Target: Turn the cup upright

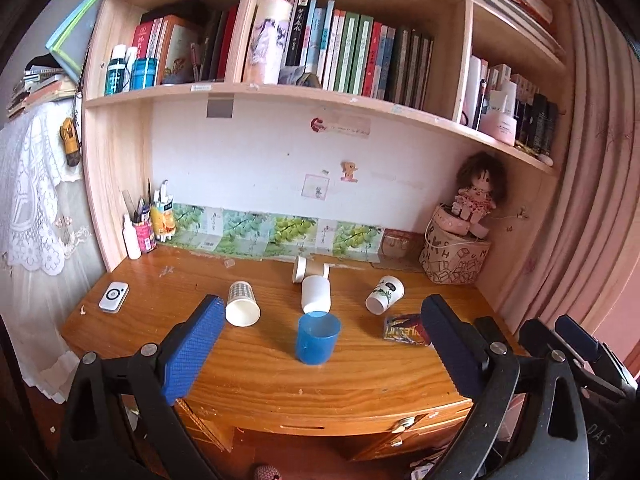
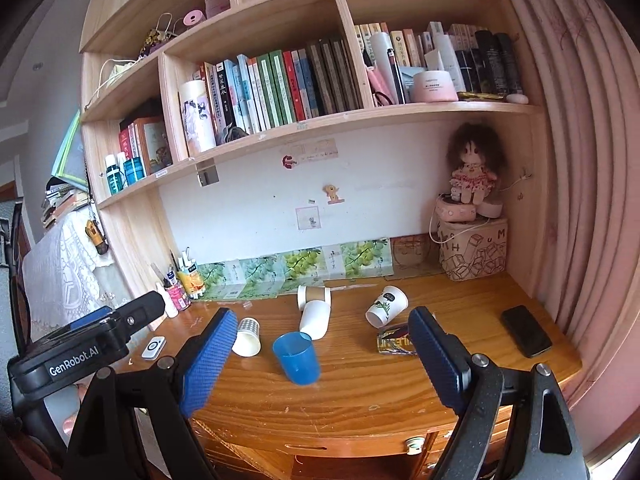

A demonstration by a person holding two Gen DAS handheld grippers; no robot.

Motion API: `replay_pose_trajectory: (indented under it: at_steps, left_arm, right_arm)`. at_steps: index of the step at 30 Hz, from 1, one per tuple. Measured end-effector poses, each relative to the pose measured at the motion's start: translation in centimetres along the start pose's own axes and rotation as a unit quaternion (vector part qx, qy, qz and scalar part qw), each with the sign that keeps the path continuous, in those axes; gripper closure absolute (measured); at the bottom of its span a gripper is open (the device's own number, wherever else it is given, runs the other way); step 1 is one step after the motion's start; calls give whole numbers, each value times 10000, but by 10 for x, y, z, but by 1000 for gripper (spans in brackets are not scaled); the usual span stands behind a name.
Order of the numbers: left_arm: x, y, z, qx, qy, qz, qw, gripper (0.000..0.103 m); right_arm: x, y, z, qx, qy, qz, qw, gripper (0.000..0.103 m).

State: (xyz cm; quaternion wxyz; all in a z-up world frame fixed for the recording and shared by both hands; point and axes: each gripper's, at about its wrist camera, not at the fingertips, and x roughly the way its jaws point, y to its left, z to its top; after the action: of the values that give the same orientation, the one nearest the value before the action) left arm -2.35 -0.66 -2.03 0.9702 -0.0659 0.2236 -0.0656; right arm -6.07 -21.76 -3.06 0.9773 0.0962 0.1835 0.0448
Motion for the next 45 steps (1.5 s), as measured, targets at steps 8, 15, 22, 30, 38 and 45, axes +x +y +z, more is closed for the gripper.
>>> replay_pose_trajectory:
  at_steps: [8, 15, 22, 30, 38, 45]
  left_arm:
    - [-8, -7, 6, -58, -151, 38, 9999, 2]
    - [-20, -11, 13, 68, -540, 341, 9979, 0]
    - [-20, -11, 13, 73, -564, 378, 9977, 0]
    - [-22, -12, 12, 54, -614, 426, 9972, 0]
    - [-23, -12, 14, 112, -603, 463, 9970, 0]
    - [-25, -11, 15, 123, -631, 450, 9969, 0]
  right_arm:
    - [-13, -4, 12, -3, -145, 72, 9999, 0]
    - [-13, -2, 12, 45, -201, 238, 9995, 0]
    - [-15, 2, 14, -68, -292, 273, 9992, 0]
    - [-17, 3, 16, -142, -389, 287, 9987, 0]
    - [-15, 5, 16, -136, -376, 333, 9986, 0]
    - [-16, 5, 16, -113, -380, 343, 9986, 0]
